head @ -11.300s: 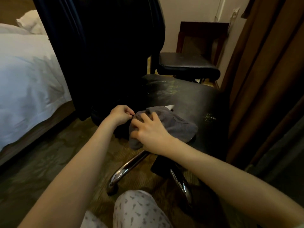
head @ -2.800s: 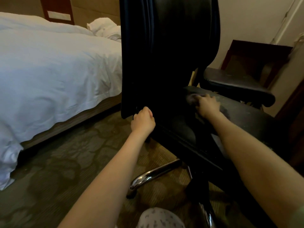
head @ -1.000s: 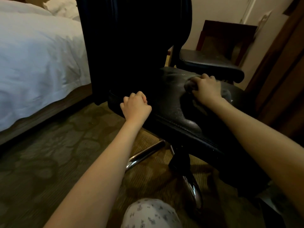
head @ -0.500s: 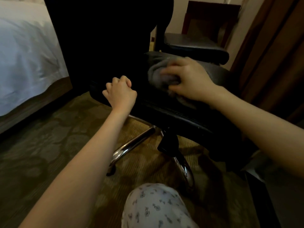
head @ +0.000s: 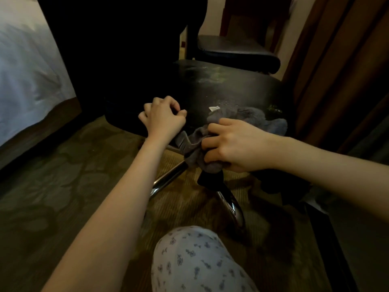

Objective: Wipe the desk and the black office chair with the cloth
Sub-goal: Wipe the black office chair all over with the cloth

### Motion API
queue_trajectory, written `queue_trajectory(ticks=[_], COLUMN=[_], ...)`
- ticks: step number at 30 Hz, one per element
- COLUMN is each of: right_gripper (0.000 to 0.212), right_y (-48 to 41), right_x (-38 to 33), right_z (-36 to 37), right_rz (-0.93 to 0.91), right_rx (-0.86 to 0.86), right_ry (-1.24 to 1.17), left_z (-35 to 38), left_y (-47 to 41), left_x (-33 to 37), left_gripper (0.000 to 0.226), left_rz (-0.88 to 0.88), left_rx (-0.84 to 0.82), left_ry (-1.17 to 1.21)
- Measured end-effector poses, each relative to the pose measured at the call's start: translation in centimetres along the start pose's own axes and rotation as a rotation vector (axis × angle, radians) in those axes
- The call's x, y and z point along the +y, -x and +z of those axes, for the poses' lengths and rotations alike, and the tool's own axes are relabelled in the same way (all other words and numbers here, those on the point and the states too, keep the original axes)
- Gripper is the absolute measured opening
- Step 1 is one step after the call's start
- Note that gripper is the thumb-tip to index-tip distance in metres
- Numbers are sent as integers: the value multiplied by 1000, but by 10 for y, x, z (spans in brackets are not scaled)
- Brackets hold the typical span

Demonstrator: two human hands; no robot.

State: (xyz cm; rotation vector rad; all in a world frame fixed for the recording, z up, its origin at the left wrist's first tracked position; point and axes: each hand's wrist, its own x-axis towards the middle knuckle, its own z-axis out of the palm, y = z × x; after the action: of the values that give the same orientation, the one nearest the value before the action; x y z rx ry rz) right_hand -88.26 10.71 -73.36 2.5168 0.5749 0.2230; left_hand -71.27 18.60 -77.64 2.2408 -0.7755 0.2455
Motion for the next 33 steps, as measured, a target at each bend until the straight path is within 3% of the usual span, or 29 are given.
queue_trajectory(ticks=[5,8,10,12,18,23,28,33], right_gripper=[33,27,19,23,36,23,33,43], right_y=[-13,-31,-30,-23,-22,-50,-68,-83], right_x=[-7,-14,-13,-10,5,12,16,18], right_z=[-5,5,9,9,4,0,-7,-5], right_rz=[55,103,127,134,92,105,182,241], right_rx=[44,129,175,201,117,74,49,0], right_ry=[54,45,52,70,11,-28,-160,-272], left_z=[-6,-3,-2,-1,-3,-9,-24,-32], left_y=[-1,-7,-12,-18,-32,-41,-47,-50], left_x=[9,8,6,3,0,-5,-13,-32], left_gripper=[21,14,15,19,24,13,13,14], left_rz=[77,231,239,228,229,251,243,282], left_rx=[-16,-144,-233,-277,-379,-445,-555,-449], left_ry=[-13,103,95,68,70,134,226,311])
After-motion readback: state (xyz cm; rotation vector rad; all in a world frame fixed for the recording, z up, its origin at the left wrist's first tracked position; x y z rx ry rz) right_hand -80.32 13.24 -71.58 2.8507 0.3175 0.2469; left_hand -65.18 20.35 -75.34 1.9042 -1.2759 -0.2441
